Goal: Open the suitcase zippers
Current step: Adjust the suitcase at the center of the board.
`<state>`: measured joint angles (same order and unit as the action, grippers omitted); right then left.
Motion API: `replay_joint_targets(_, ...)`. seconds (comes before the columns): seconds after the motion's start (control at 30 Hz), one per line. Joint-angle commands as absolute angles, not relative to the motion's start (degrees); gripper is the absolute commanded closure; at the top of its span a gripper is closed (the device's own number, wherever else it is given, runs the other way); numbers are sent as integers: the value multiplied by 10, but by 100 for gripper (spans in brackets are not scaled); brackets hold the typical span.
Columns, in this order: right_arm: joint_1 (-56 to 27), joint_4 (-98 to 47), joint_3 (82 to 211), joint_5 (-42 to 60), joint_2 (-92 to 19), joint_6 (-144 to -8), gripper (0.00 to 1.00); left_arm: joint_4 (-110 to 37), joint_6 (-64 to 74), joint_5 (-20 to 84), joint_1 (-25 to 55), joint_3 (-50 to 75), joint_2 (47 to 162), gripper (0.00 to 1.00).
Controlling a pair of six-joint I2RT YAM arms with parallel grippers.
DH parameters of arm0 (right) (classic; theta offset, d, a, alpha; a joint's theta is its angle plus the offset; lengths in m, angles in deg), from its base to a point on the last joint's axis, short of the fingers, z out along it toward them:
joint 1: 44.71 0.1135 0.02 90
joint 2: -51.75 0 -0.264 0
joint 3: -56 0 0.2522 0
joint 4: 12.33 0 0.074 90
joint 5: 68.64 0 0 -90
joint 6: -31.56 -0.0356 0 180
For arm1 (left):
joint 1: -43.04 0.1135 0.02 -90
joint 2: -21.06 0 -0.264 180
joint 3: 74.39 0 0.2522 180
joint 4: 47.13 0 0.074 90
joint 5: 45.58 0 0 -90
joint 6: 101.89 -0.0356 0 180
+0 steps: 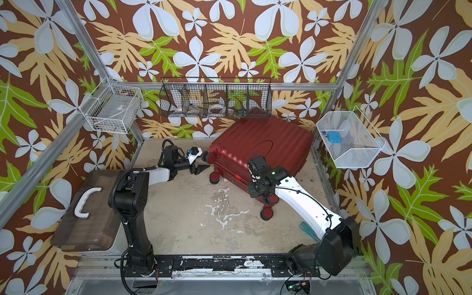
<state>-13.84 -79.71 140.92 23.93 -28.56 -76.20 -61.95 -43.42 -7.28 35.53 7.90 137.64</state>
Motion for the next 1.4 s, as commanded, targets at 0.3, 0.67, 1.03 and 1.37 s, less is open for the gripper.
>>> replay_joint_targets(0.3,-151,-865,1400,237,-279,-762,100,-712,-318,-123,332,140,1460,51)
replay_joint_targets(0.67,-156,-867,1402,237,-275,-758,100,-687,-314,-124,324,159,1467,81)
replay_joint_targets(1.03,-162,-865,1391,237,-271,-751,100,-832,-197,-40,328,130,1451,100)
replay_joint_targets(1.37,-175,-869,1363,238,-255,-743,100,-865,-95,55,330,220,1510,100)
